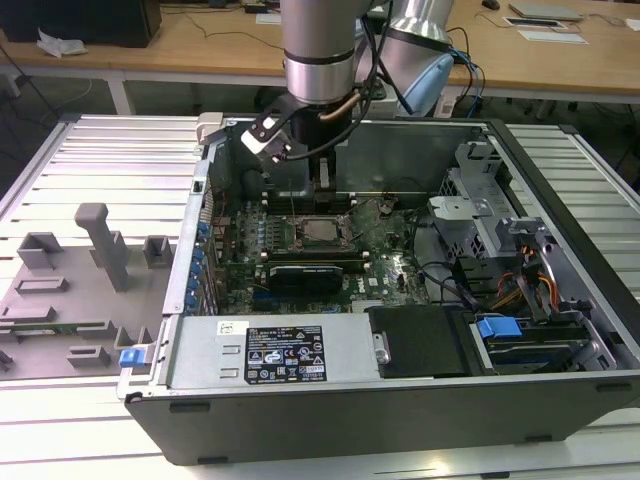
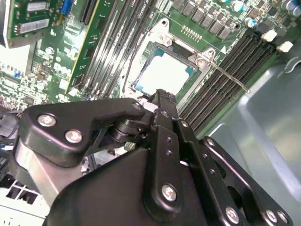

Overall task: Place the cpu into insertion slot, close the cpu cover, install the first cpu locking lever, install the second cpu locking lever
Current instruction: 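Place the cpu into insertion slot, then close the cpu cover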

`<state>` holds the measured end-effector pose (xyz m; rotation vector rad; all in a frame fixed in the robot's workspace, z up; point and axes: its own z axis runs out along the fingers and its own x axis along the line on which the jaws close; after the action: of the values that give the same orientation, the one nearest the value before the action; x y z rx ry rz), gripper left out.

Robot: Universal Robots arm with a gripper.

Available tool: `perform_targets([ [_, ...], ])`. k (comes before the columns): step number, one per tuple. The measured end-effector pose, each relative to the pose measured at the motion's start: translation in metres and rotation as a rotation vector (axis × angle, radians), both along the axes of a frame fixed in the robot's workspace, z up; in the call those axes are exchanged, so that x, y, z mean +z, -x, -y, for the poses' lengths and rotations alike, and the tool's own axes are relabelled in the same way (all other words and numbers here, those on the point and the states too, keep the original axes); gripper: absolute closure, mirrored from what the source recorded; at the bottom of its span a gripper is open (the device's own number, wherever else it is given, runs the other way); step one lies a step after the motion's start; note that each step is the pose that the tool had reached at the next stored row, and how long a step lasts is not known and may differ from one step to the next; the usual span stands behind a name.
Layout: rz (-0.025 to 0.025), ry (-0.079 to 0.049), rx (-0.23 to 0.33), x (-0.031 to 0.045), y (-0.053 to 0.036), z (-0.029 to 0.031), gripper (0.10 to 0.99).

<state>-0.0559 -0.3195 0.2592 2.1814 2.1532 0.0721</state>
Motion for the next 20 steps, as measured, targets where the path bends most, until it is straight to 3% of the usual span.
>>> perform_targets([
  [17,0.0,0.0,-0.003,0.0005,0.0,0.0,0.98],
  [20,0.0,0.0,-0.003,0.0036,0.0,0.0,0.98],
])
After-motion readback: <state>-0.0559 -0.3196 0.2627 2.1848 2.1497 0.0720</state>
